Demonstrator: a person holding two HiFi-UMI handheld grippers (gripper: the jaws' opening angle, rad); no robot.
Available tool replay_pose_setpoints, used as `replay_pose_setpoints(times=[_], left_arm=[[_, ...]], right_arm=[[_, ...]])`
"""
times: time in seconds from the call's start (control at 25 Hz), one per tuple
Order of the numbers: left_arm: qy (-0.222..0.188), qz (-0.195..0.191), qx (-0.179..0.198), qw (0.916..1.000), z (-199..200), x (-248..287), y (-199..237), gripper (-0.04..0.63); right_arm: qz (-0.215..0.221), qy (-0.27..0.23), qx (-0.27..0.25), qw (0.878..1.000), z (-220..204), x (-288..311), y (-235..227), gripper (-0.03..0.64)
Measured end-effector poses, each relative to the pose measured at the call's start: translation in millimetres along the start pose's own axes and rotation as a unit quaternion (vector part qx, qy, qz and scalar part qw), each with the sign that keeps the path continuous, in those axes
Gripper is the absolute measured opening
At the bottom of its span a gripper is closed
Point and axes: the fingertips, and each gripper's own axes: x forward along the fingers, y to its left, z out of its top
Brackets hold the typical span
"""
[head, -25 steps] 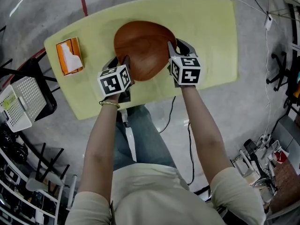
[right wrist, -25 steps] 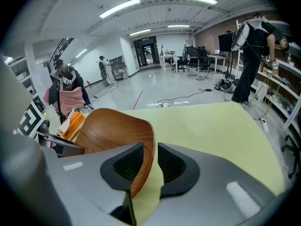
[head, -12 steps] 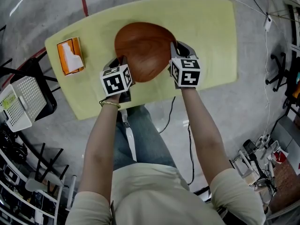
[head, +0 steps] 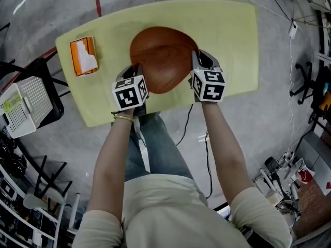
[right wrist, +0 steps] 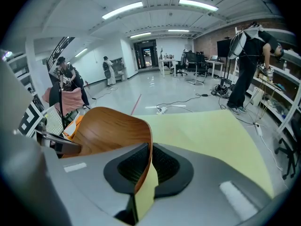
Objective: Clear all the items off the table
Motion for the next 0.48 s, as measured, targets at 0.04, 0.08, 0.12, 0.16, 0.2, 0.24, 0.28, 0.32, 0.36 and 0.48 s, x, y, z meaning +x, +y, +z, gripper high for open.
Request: replay_pose_setpoints(times=[0.04,0.08,0.12,0.16,0.2,0.24,0.28,0.32,0.36,0.48], left_arm=[[-0.001,-0.002,-0.002,1.0,0.0,-4.7,-0.8,0.055],[-0.003,-0.004,-0.002,1.0,0.2,-9.4,-1.7,0.055],[-0.005,-0.006,-0.002,1.0,0.6,-14.2,-2.6,0.055],[-0.007,-0.007,-0.001,0.9999,1.2,-19.1,-3.4,0.055],[-0.009,-0.009,0.0,0.9999,1.7,-24.2,-4.2,0.054],[-0.011,-0.009,0.0,0.9999,2.2,-29.4,-4.7,0.054],[-0.013,-0.009,-0.001,0.9999,2.7,-34.7,-4.8,0.055],[-0.014,-0.009,-0.002,0.9999,3.1,-40.1,-4.9,0.054],[-0.016,-0.009,-0.003,0.9998,3.4,-45.8,-5.2,0.054],[-0.02,-0.01,-0.005,0.9997,4.8,-62.2,-7.4,0.054]], right_arm=[[-0.001,-0.002,0.0,1.0,1.5,-4.9,1.3,0.025],[-0.001,-0.003,0.0,1.0,3.2,-9.7,2.7,0.025],[-0.002,-0.005,0.0,1.0,5.2,-14.3,4.0,0.025],[-0.003,-0.007,0.0,1.0,7.2,-18.9,5.5,0.025],[-0.003,-0.009,0.0,1.0,9.2,-23.7,7.0,0.025],[-0.004,-0.01,0.001,1.0,10.9,-28.5,8.9,0.024],[-0.003,-0.012,0.001,1.0,12.6,-33.3,11.1,0.024],[-0.003,-0.013,0.002,1.0,14.3,-38.2,13.5,0.023],[-0.002,-0.014,0.002,1.0,16.0,-43.4,15.7,0.023],[-0.001,-0.019,0.002,1.0,21.4,-59.1,20.9,0.023]])
